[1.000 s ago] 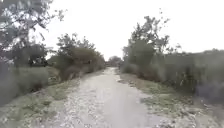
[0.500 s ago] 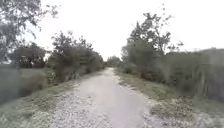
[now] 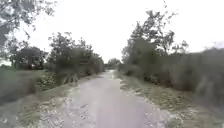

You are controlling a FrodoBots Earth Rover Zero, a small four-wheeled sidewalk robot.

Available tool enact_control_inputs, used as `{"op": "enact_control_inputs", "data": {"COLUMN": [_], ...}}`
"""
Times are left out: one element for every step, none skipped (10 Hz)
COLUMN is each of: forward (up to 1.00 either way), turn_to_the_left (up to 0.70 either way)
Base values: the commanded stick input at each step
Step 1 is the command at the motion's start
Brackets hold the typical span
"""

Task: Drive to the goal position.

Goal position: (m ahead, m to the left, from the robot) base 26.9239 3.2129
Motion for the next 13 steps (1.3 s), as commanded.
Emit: {"op": "enact_control_inputs", "data": {"forward": [0.70, 0.70, 0.70, 0.70, 0.70, 0.70, 0.70, 0.70, 0.70, 0.70, 0.70, 0.70, 0.70], "turn_to_the_left": [0.00, 0.00, 0.00, 0.00, 0.00, 0.00, 0.00, 0.00, 0.15, 0.35, 0.35, 0.35, 0.22]}}
